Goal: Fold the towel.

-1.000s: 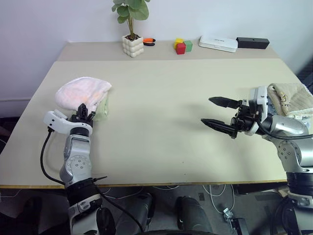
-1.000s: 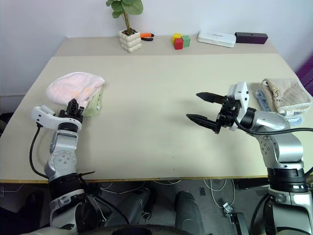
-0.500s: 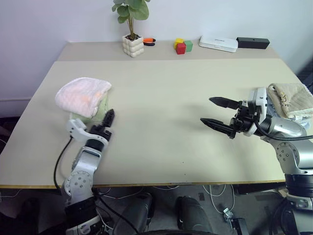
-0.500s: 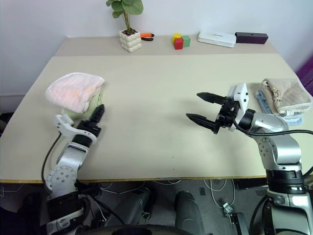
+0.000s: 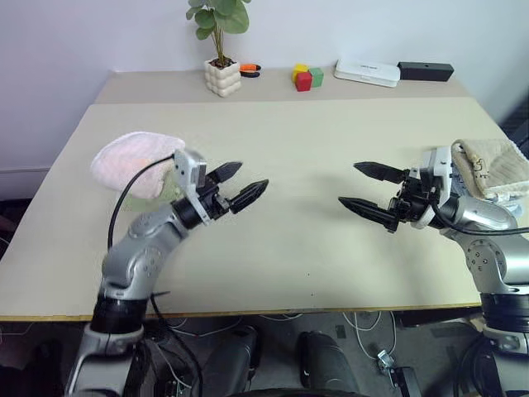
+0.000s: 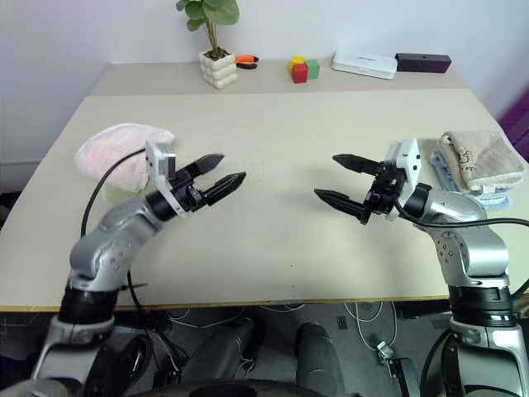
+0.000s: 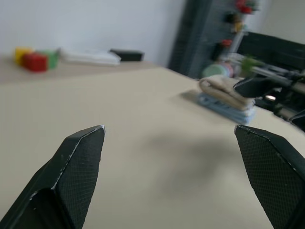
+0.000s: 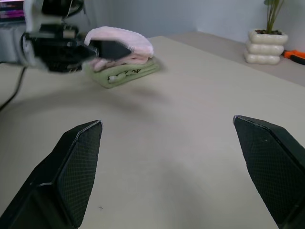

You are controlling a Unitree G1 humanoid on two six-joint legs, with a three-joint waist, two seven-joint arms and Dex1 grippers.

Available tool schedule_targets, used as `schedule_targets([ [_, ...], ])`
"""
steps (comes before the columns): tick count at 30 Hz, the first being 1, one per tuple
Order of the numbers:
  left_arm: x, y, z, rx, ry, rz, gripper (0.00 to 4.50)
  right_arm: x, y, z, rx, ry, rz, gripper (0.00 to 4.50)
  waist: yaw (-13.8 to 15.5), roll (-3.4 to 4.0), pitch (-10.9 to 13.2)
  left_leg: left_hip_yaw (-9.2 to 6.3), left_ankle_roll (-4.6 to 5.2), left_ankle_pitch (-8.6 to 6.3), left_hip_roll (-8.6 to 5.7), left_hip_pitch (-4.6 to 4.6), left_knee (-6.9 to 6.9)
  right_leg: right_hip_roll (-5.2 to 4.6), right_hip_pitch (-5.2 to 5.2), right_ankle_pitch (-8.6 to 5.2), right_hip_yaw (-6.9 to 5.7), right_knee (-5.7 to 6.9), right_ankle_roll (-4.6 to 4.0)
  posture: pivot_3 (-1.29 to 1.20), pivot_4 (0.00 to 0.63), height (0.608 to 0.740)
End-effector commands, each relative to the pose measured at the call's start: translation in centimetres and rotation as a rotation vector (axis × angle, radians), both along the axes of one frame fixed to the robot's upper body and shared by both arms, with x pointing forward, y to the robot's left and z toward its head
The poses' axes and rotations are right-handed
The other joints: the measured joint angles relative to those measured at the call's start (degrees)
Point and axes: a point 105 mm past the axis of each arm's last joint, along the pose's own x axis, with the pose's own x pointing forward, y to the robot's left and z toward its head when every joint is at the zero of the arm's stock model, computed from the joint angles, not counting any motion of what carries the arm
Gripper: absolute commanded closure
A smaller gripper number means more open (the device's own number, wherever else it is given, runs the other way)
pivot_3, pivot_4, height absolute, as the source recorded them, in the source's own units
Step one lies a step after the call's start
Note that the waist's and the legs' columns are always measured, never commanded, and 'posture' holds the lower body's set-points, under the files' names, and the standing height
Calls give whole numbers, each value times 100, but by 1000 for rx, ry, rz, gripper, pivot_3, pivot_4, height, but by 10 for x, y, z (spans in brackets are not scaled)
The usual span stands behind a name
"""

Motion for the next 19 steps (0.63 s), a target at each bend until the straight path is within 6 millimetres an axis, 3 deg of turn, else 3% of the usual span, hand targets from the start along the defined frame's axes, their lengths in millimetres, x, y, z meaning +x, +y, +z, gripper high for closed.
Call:
schedule_targets([
  [1,12,20,12,57,-79,27,40,-5,-8,23,17,-76,-24,0,-1,0,0,0,-3,2,1,0,-7,0,-3,2,0,0,3,0,150,740],
  [2,15,27,11,77,-86,34,40,-6,-7,23,16,-79,-32,0,3,1,0,0,-4,3,2,0,-12,0,-6,2,1,0,3,0,150,740],
  [6,21,24,6,76,-78,19,40,-12,-15,24,57,-43,-37,0,24,0,0,-1,-4,3,2,-1,-20,0,-8,1,2,-5,2,0,150,740],
  [11,21,33,6,96,-80,-40,40,-22,-5,22,57,-24,-41,0,13,-2,1,-1,-4,3,2,-2,-16,-1,-5,1,1,-4,2,0,150,740],
  [15,20,26,5,75,-71,-54,40,-19,-15,18,-18,-49,-95,0,12,-1,1,-1,-4,3,1,-1,-16,-2,-4,1,2,-5,2,0,150,740],
  [19,19,29,0,85,-77,-29,40,-17,-10,20,-32,-42,-63,0,12,-2,1,-1,-4,3,2,-1,-15,-2,-4,2,1,-4,3,0,150,740],
])
